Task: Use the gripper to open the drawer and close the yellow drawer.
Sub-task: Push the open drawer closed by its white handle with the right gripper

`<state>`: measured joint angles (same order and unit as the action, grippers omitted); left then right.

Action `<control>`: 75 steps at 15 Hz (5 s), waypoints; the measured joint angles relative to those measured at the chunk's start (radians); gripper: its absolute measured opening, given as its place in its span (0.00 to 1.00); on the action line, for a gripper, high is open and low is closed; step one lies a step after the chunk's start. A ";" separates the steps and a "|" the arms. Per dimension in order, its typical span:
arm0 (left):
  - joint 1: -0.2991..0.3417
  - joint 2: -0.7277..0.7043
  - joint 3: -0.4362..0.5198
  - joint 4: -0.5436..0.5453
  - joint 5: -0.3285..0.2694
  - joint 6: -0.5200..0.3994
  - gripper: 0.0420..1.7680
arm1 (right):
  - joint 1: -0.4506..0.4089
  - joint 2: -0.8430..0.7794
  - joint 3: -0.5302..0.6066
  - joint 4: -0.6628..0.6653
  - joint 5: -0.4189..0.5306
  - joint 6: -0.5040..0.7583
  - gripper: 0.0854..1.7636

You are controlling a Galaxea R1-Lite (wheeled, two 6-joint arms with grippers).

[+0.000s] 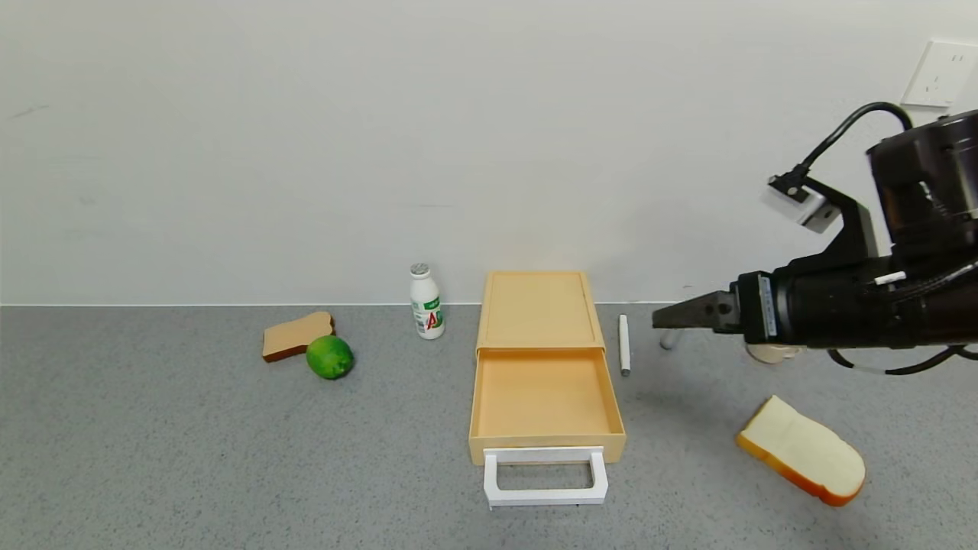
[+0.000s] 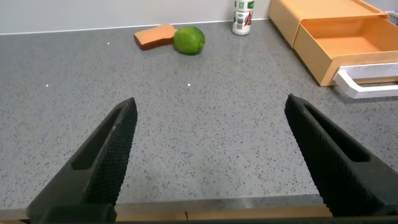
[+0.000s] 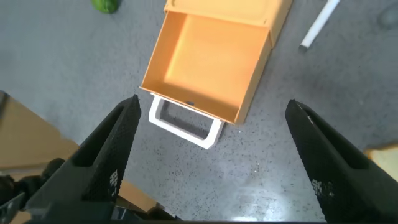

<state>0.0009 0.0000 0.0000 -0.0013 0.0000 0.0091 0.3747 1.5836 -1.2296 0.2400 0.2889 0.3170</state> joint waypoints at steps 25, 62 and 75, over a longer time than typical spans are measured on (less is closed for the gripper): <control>0.000 0.000 0.000 0.000 0.000 0.000 0.97 | 0.312 0.127 -0.037 -0.007 -0.321 0.077 0.97; 0.000 0.000 0.000 0.000 0.000 0.000 0.97 | 0.544 0.686 -0.353 0.096 -0.736 0.430 0.97; 0.000 0.000 0.000 0.000 0.000 0.000 0.97 | 0.547 0.778 -0.500 0.100 -0.799 0.423 0.97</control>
<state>0.0009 0.0000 0.0000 -0.0009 0.0000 0.0091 0.9213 2.3615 -1.7300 0.3400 -0.5098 0.7402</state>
